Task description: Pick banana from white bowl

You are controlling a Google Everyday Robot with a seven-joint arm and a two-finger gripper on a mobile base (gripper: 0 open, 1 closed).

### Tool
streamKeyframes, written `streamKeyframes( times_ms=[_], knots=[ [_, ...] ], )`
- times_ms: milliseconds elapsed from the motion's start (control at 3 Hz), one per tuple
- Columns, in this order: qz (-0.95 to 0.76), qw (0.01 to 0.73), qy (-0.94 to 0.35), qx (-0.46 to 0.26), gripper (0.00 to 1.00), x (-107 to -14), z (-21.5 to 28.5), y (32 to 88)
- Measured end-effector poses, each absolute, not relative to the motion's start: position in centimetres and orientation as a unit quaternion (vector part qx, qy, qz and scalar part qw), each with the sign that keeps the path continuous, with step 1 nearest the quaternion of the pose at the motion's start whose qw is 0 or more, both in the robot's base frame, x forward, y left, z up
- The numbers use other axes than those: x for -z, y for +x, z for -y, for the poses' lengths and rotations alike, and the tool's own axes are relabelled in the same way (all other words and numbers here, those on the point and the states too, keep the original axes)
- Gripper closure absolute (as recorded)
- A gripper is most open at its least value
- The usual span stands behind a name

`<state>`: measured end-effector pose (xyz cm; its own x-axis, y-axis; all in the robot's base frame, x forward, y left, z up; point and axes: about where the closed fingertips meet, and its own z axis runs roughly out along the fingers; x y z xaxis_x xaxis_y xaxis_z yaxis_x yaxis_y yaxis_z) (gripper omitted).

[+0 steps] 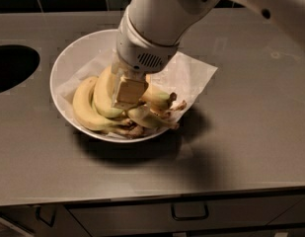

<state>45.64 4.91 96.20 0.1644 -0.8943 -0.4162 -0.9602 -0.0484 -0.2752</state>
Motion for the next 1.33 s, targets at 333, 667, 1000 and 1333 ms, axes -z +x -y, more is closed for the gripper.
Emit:
streamKeyframes(
  times_ms=[333,667,1000,1333],
  knots=[
    [-0.643,0.24,-0.724,-0.068,0.45,-95.9,-5.3,44.7],
    [-0.648,0.23,-0.722,-0.07,0.47,-95.2,-5.3,43.9],
    [-0.652,0.219,-0.723,-0.07,0.47,-94.6,-5.4,43.5],
    [-0.655,0.207,-0.723,-0.074,0.47,-93.5,-5.3,43.7]
  ],
)
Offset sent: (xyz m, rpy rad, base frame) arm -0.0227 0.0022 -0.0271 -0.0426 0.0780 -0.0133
